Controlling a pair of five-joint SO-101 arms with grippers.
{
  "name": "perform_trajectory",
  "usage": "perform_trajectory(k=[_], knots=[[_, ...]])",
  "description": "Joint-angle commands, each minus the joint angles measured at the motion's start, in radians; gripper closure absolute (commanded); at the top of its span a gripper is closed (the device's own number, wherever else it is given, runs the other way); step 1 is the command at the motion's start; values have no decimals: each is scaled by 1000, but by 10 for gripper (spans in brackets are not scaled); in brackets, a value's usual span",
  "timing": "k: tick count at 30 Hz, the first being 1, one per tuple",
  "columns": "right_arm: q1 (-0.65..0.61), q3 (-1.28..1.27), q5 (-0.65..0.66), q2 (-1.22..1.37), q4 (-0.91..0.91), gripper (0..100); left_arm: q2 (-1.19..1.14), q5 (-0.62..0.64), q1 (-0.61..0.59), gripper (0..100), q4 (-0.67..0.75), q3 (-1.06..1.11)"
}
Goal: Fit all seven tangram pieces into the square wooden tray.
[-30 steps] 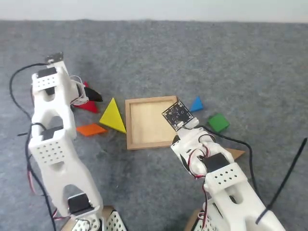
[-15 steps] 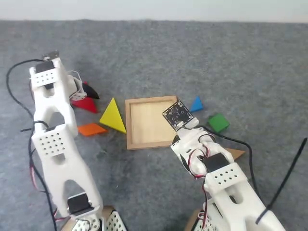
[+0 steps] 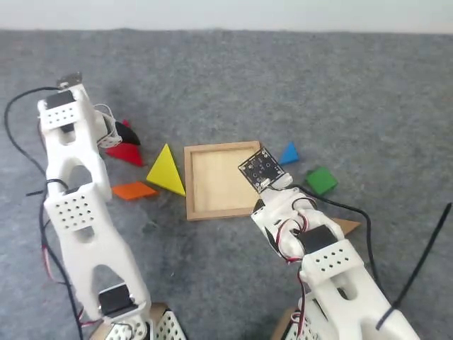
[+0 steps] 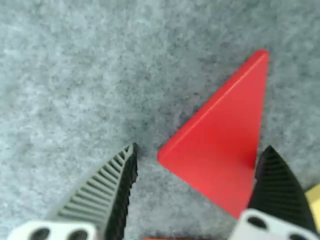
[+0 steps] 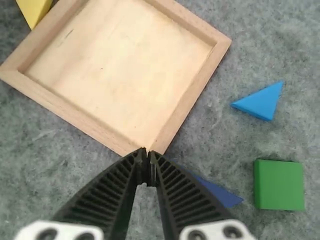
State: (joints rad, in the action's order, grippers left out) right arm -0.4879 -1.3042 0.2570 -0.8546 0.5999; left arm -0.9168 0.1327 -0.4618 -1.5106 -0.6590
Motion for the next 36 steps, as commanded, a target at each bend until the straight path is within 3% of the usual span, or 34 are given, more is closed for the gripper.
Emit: perform_trajectory(k=[1, 15, 20, 36], knots=[[7, 6, 11, -2, -13, 990, 11, -2, 26, 643, -9, -42], [7, 6, 11, -2, -13, 990, -3, -2, 54, 645, -37, -39], [7, 6, 11, -2, -13, 991, -6, 0, 52, 697, -37, -41], [7, 6, 11, -2, -12, 991, -6, 58, 44, 727, -29, -42]])
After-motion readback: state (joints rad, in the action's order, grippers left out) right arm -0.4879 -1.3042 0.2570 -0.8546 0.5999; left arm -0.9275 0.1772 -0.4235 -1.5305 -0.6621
